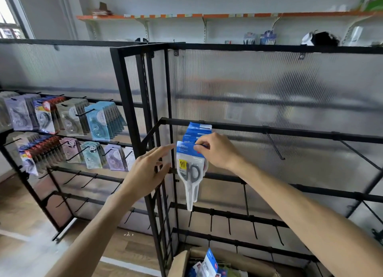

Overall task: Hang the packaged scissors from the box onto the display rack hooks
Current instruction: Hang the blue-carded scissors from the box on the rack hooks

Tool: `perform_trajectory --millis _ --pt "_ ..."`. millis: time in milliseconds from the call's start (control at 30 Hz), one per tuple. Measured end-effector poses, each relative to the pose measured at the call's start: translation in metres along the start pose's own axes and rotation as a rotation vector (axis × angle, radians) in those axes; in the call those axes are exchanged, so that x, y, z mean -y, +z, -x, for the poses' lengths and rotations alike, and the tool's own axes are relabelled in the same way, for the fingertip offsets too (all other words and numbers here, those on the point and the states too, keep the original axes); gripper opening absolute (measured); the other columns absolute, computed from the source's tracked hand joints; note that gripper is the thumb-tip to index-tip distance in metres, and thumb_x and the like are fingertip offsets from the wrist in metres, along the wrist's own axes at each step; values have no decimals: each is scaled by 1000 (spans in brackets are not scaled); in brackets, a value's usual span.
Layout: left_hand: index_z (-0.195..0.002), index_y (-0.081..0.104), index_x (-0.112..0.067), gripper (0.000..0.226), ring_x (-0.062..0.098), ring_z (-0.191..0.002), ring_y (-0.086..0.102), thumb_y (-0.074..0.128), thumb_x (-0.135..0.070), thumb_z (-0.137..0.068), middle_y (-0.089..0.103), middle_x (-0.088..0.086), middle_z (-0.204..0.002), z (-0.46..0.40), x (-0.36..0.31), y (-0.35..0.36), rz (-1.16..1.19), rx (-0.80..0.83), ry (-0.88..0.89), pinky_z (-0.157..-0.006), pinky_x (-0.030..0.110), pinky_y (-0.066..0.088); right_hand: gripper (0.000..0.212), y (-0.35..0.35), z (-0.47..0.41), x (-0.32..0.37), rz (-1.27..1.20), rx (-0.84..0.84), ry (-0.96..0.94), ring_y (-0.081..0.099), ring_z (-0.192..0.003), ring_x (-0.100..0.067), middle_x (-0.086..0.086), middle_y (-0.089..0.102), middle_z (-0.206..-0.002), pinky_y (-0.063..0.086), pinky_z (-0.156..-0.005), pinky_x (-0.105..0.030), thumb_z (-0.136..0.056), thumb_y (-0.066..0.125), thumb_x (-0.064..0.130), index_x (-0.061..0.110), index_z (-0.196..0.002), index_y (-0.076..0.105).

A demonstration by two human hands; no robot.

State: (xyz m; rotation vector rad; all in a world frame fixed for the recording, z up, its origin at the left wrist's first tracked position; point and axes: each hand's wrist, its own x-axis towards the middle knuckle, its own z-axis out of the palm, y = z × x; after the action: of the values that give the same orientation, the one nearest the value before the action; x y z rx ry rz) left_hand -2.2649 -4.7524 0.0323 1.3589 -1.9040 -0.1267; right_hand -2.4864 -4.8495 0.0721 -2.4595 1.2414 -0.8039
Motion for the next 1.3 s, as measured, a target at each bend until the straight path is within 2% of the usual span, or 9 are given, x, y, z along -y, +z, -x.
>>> perform_trajectory --millis 67,133,300,433,567,667,767,1133,1300 --pt "-144 42 -44 54 8 -116 61 59 -25 -96 56 -15 -137 -1 3 -1 -54 48 3 -95 35 55 17 2 -7 -4 -4 17 65 63 -78 -9 2 75 -92 47 -68 -22 -96 64 24 13 -96 77" --pt "-144 42 -44 53 9 -117 60 58 -28 -96 55 -16 -138 -1 3 1 -83 73 15 -98 40 52 18 4 -11 -4 -1 23 93 63 -77 -9 3 75 -91 45 -65 -19 -95 63 23 13 -95 77" --pt "-142 48 -37 50 3 -117 56 61 -24 -96 56 -18 -132 3 0 4 -95 69 28 -99 30 47 19 3 -16 0 32 41 102 60 -73 -8 3 74 -86 41 -59 -20 -94 62 21 12 -89 78" --pt "-141 49 -36 48 0 -101 58 61 -23 -96 57 -15 -133 6 4 1 -100 80 23 -91 24 47 16 -4 -23 0 10 148 125 60 -74 -4 5 71 -86 45 -63 -20 -94 63 21 15 -93 78" --pt "-144 45 -39 50 0 -123 53 58 -29 -97 55 -17 -138 3 -1 -2 -141 102 36 -101 27 46 7 -26 -39 -4 -164 391 269 66 -85 -13 -2 68 -101 56 -61 -21 -95 67 20 15 -94 73" --pt "-144 46 -36 49 0 -128 49 58 -29 -97 54 -18 -139 0 -5 -4 -150 94 43 -105 28 43 11 -33 -45 -9 -21 348 271 69 -83 -14 -2 69 -101 55 -59 -20 -95 67 22 16 -100 75" --pt "-142 46 -37 48 1 -128 50 58 -31 -97 55 -18 -139 0 -6 -3 -147 90 36 -106 30 44 17 -26 -44 -8 147 282 219 68 -83 -13 0 73 -102 60 -76 -30 -95 66 25 17 -105 77" --pt "-140 48 -35 46 4 -129 50 59 -28 -96 56 -14 -139 2 -6 10 -128 119 21 -107 37 45 12 -23 -23 -3 45 272 149 68 -88 -12 4 70 -98 61 -81 -34 -96 65 26 19 -100 74" --pt "-139 49 -36 46 4 -127 52 61 -27 -96 57 -14 -137 -3 -12 17 -127 125 26 -105 26 42 15 -17 -24 2 42 238 163 71 -82 -13 2 73 -97 61 -80 -35 -96 65 26 16 -98 76"
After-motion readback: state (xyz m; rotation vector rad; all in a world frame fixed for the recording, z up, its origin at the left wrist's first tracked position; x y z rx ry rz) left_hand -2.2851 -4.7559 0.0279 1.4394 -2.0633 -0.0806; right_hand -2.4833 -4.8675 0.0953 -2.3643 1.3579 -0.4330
